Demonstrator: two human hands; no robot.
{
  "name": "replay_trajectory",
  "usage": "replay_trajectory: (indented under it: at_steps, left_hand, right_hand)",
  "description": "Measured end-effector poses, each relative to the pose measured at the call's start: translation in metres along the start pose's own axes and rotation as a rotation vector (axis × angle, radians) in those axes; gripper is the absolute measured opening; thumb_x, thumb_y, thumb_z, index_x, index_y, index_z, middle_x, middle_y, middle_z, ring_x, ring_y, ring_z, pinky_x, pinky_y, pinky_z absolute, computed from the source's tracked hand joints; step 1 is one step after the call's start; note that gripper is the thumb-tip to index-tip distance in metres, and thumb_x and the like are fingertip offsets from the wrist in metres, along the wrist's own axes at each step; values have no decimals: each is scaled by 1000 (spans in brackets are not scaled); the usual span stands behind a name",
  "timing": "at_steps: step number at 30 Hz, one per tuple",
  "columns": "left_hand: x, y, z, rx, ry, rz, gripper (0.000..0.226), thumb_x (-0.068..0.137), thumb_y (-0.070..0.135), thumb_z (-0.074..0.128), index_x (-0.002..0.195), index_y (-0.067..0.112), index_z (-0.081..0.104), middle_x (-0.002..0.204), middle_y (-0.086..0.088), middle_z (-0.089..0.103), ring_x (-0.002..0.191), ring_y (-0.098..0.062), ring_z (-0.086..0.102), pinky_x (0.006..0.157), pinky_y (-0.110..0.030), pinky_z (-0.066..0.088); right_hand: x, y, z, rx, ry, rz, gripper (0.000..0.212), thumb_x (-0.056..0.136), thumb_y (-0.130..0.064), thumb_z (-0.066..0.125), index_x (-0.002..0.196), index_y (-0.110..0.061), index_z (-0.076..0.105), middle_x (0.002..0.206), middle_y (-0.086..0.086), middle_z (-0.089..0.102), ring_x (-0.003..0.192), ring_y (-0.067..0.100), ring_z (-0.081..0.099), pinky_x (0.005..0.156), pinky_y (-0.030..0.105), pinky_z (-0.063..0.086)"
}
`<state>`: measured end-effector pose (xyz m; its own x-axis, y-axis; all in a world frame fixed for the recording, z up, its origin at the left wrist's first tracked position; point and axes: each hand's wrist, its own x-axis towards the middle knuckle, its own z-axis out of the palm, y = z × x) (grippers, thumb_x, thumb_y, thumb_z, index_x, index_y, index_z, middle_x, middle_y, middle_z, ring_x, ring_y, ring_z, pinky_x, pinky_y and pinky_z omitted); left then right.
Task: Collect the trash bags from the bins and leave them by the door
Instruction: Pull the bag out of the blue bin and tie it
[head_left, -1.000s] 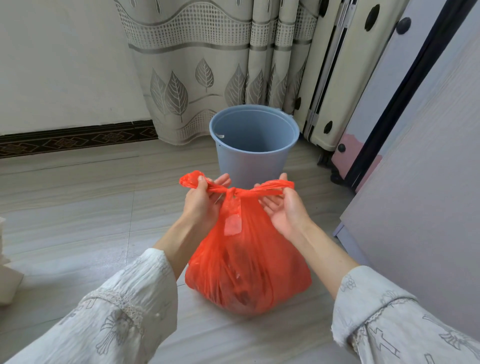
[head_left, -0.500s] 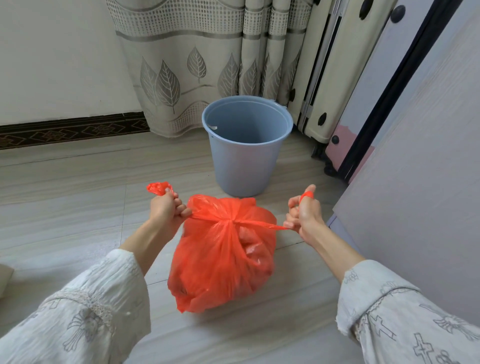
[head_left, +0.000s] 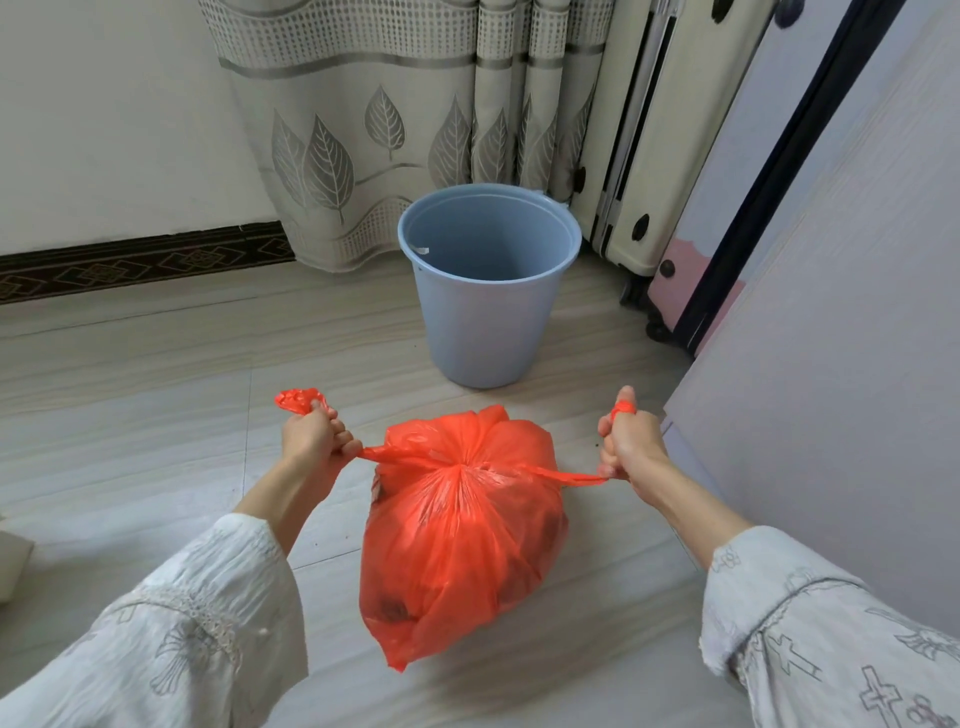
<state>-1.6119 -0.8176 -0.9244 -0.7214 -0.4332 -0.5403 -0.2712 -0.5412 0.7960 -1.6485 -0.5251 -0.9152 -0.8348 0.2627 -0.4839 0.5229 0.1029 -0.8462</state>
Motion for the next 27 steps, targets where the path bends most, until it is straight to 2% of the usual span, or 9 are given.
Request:
replay_trajectory:
  at_steps: [5,8,10,12,15,19,22,25,27]
  left_hand:
    - [-13,-8,1,97,-111,11,37,100,31,27,66,17,34,32,9,33,32,-8,38,59,-30,41]
    - [-24,3,2,118,-179,-6,27,94,32,35,71,25,47,52,11,58,70,-10,57,77,-35,38]
    - [-29,7,3,59,-232,-60,15,87,26,42,84,30,55,82,8,66,89,-13,58,87,-43,34]
    - [-34,3,6,27,-265,-91,23,85,18,43,98,33,55,100,2,63,97,-17,57,91,-47,36]
    - [-34,-13,7,8,-222,-98,21,86,9,47,100,24,52,94,-2,57,89,-18,56,80,-36,42]
    - [-28,-27,-1,349,-146,-44,9,85,20,59,78,19,54,76,-1,57,78,-18,53,69,-26,42]
    - [-28,-36,-8,488,-235,-112,21,83,31,63,92,13,60,80,-3,61,75,-18,55,69,-27,44]
    - [-29,-43,-14,482,-270,-129,30,82,28,65,106,10,60,89,-4,61,77,-17,54,66,-25,45]
    - [-29,-44,-14,434,-261,-97,34,83,22,64,112,6,58,96,-8,62,80,-17,57,66,-25,47]
  right_hand:
    - [-3,2,3,167,-51,40,35,98,-24,33,65,-11,39,25,-6,25,22,9,29,50,29,37]
    - [-3,4,3,528,1,244,27,92,-6,32,66,-10,37,50,6,30,49,18,33,72,37,43]
    - [-7,12,-3,544,-4,318,28,92,-7,30,66,-12,36,65,7,36,59,18,40,81,39,39]
    - [-14,25,-10,468,-46,367,27,94,-16,34,67,-14,38,73,8,45,67,20,47,79,41,41]
    - [-25,40,-15,468,-97,433,30,93,-31,39,70,-12,40,77,11,50,74,25,54,84,43,42]
    - [-40,50,-6,504,-85,485,40,92,-42,38,74,-8,47,79,14,55,71,26,54,65,38,44]
    - [-45,49,-3,503,-44,507,47,93,-44,34,73,-4,48,74,14,53,61,25,50,51,27,39]
    - [-41,45,-4,748,-25,457,47,95,-42,39,88,3,49,80,17,54,48,27,60,37,19,48]
    - [-42,41,-2,838,-43,426,32,97,-26,41,91,4,50,83,17,55,57,23,62,39,20,52]
